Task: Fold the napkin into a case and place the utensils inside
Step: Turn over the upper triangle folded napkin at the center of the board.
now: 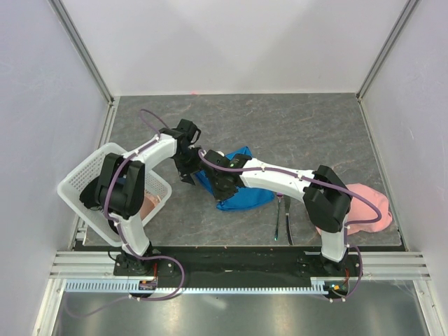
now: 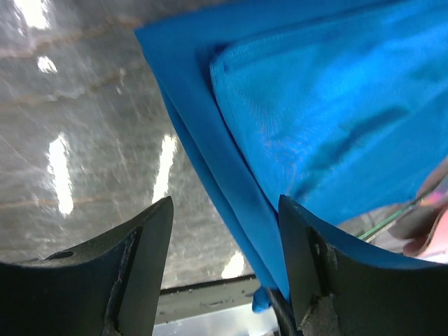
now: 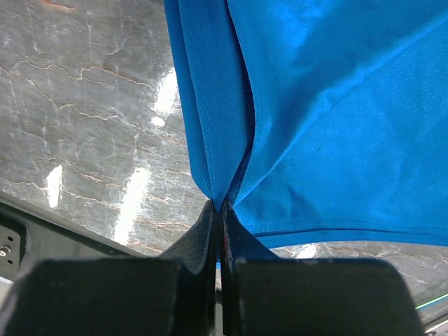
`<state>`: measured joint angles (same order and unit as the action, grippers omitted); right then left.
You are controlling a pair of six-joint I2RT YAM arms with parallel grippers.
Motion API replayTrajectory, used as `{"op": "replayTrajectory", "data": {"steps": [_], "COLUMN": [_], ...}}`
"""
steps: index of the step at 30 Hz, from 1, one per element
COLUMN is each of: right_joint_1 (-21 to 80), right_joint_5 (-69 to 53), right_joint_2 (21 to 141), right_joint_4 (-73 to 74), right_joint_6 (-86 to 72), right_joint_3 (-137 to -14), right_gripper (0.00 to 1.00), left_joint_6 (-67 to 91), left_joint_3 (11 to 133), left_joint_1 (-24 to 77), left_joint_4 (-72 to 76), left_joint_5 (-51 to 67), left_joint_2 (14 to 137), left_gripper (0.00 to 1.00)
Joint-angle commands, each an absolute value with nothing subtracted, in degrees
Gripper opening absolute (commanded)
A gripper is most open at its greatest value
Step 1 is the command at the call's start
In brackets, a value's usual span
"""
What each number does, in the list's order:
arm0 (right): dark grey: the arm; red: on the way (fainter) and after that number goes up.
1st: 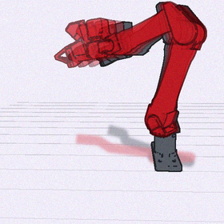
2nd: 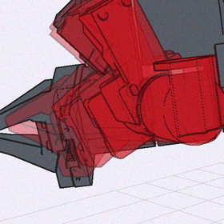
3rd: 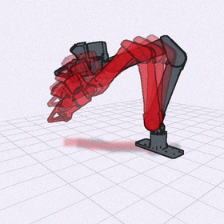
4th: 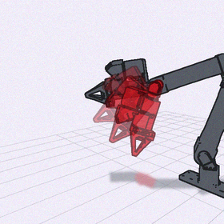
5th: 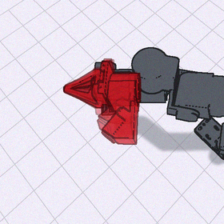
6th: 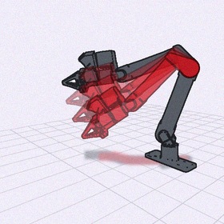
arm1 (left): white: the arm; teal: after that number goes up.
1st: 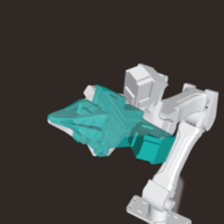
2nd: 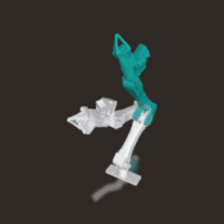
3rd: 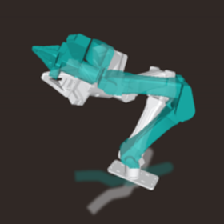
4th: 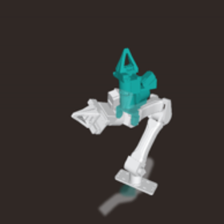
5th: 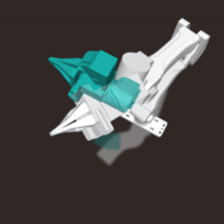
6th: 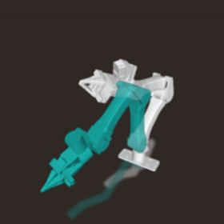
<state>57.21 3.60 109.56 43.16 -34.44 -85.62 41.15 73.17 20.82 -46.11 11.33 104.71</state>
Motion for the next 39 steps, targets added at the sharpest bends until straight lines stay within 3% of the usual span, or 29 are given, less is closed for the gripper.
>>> {"op": "replayTrajectory", "data": {"steps": [1,8,10,13,14,16,22,32,39], "right_joint_1": [57.0,56.9,57.0,57.0,57.0,57.0,57.2,58.1,47.8], "right_joint_5": [2.8,2.3,1.9,1.6,1.4,0.6,-3.4,-20.5,-36.5], "right_joint_2": [107.5,107.4,107.5,107.1,106.9,106.5,108.0,115.5,110.2], "right_joint_4": [41.6,41.4,41.5,41.5,41.7,41.7,42.6,37.7,11.8], "right_joint_6": [-33.8,-34.1,-34.1,-33.9,-33.9,-33.8,-32.4,-36.5,-47.1], "right_joint_3": [-86.0,-86.1,-86.0,-86.1,-86.4,-86.8,-93.1,-116.5,-92.1], "right_gripper": [0.0,0.0,0.0,0.0,0.0,0.0,0.0,0.0,0.0], "left_joint_6": [42.5,43.2,42.7,41.7,41.5,40.7,39.5,40.9,41.1], "left_joint_3": [76.3,79.2,80.2,82.9,83.4,85.7,93.0,112.5,123.5], "left_joint_1": [20.5,20.6,20.6,20.2,20.0,19.1,15.3,8.9,14.6], "left_joint_4": [-44.6,-42.8,-42.5,-42.6,-42.6,-44.0,-52.5,-62.8,-61.4], "left_joint_5": [7.1,6.2,4.9,3.7,3.7,2.8,-1.5,-6.8,-6.6], "left_joint_2": [107.6,112.5,113.6,114.3,114.4,113.9,107.1,98.4,113.1], "left_gripper": [0.68,0.57,0.47,0.21,0.09,0.03,0.02,0.02,0.02]}}
